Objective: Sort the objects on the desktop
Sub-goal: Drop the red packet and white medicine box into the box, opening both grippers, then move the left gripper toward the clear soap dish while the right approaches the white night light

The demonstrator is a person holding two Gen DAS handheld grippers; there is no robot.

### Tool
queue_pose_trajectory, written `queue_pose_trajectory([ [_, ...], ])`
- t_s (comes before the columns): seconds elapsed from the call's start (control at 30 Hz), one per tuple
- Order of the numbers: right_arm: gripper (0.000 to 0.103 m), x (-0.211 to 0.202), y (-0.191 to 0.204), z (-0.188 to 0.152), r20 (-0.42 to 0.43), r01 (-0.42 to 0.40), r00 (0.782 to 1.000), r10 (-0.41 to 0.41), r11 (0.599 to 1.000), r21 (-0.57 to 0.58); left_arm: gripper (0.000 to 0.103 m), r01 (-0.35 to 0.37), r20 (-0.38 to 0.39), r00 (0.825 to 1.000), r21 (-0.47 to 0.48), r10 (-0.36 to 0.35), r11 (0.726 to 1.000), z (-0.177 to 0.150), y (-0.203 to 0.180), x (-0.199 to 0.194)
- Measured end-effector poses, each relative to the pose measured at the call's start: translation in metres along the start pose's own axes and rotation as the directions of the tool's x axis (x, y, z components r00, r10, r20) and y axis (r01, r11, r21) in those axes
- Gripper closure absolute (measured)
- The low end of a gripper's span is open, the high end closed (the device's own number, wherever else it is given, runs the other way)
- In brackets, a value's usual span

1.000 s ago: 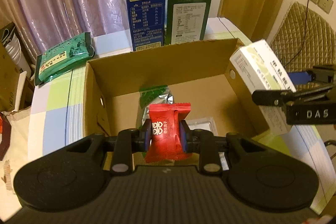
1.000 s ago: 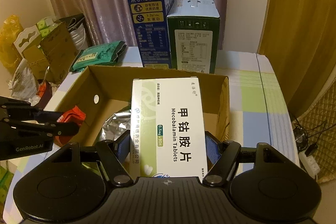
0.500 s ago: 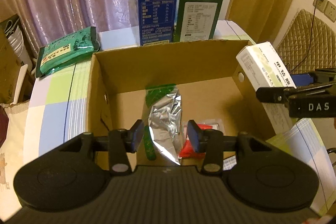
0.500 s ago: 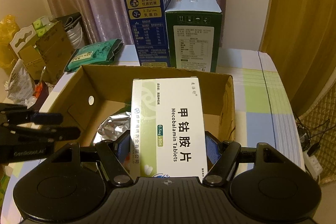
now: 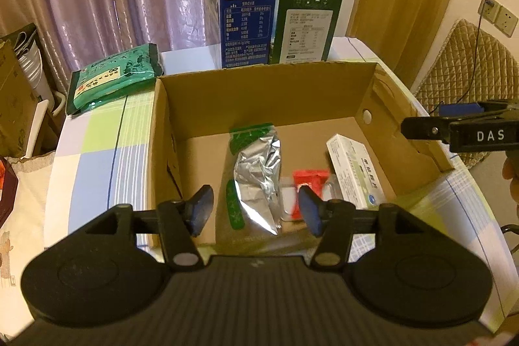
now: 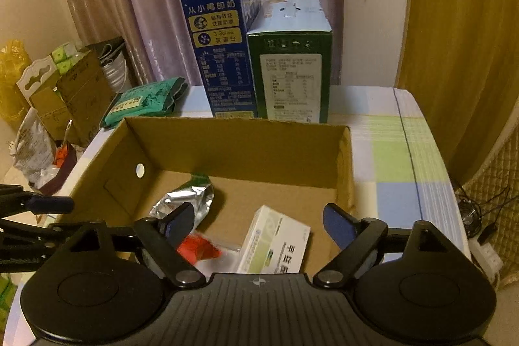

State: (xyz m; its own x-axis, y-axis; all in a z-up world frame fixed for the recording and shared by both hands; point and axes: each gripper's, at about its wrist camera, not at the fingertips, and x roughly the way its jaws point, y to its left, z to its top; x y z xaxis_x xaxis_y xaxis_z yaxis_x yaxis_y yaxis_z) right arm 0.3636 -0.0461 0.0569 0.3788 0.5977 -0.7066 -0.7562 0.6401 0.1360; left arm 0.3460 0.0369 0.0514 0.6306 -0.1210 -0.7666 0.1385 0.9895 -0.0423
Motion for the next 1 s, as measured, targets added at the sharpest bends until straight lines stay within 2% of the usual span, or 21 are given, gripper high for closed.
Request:
queue_pose_trajectory([
  [0.2, 0.01, -0.029, -0.008, -0.024, -0.002, 0.014, 1.0, -0.014, 1.0, 0.022, 0.033, 0.0, 0.011, 1.0, 0.011, 0.0, 1.0, -0.023, -0.013, -0.029],
  [0.4, 0.003, -0.065, -0.013, -0.062, -0.028, 0.023, 0.999, -0.022, 0.999, 0.041, 0.016, 0.003, 0.025, 1.0, 0.014, -0.003, 1.0, -0.055, -0.028, -0.065],
  [0.6, 0.002, -0.099, -0.016, -0.102, -0.052, 0.023, 0.998, -0.019, 0.997, 0.073, 0.002, 0.004, 0.026, 1.0, 0.044, -0.005, 0.999, -0.09, -0.042, -0.095],
  [1.0, 0.002, -0.149, -0.005, -0.163, -0.076, 0.031, 0.997, -0.029, 0.999, 0.02, 0.001, 0.04, -0.01, 0.999, 0.154, -0.039, 0.987, -0.155, -0.081, -0.118],
])
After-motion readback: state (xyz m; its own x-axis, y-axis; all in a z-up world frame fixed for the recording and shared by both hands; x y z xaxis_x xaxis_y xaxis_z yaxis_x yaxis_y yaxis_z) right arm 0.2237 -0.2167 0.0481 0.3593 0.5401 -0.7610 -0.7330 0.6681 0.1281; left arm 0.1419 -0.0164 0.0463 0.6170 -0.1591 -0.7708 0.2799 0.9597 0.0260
